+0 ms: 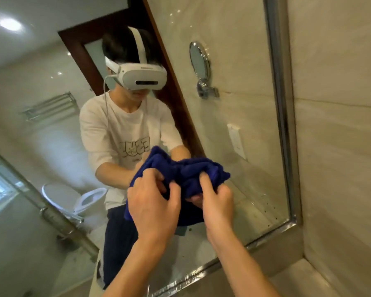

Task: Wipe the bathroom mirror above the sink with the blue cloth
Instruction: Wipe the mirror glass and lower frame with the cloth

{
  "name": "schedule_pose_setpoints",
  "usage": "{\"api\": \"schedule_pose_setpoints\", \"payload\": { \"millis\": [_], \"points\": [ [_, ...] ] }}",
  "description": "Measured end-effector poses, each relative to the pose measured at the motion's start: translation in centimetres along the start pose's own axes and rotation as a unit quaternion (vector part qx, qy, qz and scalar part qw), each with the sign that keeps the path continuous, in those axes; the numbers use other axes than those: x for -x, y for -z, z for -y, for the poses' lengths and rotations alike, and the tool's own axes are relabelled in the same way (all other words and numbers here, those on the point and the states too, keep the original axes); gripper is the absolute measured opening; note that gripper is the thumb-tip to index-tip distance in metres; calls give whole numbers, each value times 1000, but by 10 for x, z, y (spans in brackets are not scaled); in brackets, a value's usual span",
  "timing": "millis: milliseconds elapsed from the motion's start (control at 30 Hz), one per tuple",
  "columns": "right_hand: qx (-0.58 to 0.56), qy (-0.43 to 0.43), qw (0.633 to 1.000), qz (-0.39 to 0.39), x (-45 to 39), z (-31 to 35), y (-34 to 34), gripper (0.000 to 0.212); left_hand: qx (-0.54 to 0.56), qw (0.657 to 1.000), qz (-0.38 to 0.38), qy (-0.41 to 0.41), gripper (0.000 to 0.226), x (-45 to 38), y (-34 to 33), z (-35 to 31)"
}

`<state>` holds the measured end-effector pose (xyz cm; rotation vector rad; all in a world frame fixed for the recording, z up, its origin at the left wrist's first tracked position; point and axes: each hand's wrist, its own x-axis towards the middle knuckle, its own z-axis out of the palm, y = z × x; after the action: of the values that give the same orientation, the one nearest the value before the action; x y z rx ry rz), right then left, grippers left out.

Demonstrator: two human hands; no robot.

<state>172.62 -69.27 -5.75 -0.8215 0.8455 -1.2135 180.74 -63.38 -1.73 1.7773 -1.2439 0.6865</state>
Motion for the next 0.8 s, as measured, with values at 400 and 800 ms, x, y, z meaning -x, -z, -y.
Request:
{"api": "schedule_pose_setpoints", "payload": {
  "millis": [400, 800],
  "points": [
    [-204, -47, 975, 81, -5, 97, -34, 38, -120, 965, -120, -200, 29, -130, 3, -71],
    [-55, 16, 996, 72, -1, 48, -20, 24, -43, 991, -73, -101, 22, -52, 13, -8]
  ]
}}
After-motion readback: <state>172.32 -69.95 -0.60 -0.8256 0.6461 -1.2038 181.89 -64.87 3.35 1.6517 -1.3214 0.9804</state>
